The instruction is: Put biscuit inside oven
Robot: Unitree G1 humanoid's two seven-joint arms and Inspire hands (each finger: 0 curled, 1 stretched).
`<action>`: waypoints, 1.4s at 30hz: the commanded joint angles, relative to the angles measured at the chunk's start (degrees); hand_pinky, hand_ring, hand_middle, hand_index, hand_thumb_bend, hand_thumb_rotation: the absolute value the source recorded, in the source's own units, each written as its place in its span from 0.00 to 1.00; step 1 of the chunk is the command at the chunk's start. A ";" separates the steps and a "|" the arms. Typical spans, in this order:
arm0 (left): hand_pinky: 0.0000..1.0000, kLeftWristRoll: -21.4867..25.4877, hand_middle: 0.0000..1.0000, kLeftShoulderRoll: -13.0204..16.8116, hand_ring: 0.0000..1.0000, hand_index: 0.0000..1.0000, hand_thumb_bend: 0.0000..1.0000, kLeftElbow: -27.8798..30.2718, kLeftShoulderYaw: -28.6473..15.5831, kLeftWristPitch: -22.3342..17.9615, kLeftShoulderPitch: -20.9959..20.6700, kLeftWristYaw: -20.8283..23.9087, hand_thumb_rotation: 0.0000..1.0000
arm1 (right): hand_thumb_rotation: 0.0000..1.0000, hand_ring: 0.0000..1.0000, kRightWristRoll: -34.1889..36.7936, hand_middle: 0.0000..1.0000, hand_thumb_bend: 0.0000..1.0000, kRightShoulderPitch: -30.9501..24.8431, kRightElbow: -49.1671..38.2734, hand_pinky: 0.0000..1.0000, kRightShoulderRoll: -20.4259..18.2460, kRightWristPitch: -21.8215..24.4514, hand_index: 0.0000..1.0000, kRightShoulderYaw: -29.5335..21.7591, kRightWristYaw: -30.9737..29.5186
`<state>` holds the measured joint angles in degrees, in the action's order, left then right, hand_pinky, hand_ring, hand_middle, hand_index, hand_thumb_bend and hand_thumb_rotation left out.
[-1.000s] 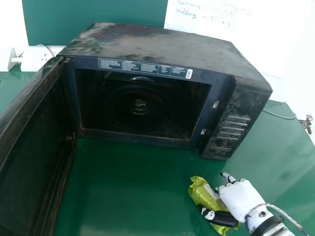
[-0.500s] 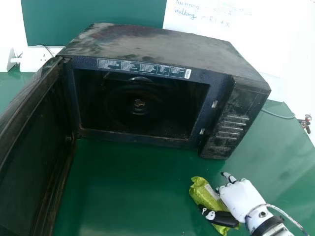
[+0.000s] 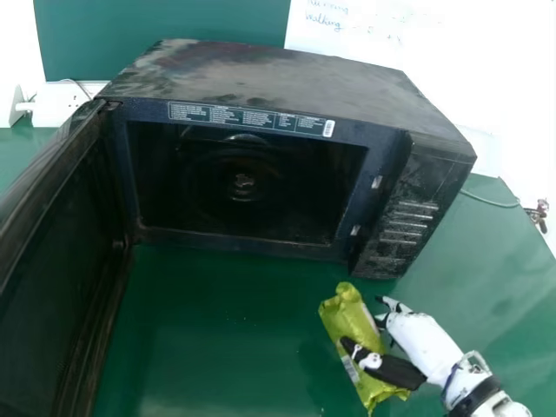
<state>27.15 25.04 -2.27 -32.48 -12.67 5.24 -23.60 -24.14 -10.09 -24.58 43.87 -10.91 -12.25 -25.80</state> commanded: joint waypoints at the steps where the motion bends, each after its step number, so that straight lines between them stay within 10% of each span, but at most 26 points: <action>1: 0.70 0.01 0.83 0.05 0.77 0.81 0.80 -0.44 -0.66 -0.45 0.26 -0.35 0.71 | 0.00 0.46 3.13 0.49 0.47 0.07 -0.11 0.40 -0.30 0.95 0.29 -0.86 -1.35; 16: 0.68 0.10 0.81 -0.10 0.77 0.80 0.74 -0.33 -0.55 -0.13 0.14 -0.46 0.68 | 0.00 0.46 15.38 0.49 0.47 2.49 1.46 0.39 -3.85 2.85 0.29 -1.25 -2.30; 42: 0.70 -0.17 0.82 0.12 0.78 0.80 0.76 -1.13 -0.71 -0.65 -0.15 -1.06 0.67 | 0.00 0.46 12.75 0.49 0.47 14.00 -0.01 0.39 -7.39 8.79 0.30 9.59 -2.93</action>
<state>27.07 25.06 -2.93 -32.57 -12.85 4.78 -24.50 -11.11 2.91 -24.59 37.14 -2.37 -3.40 -29.38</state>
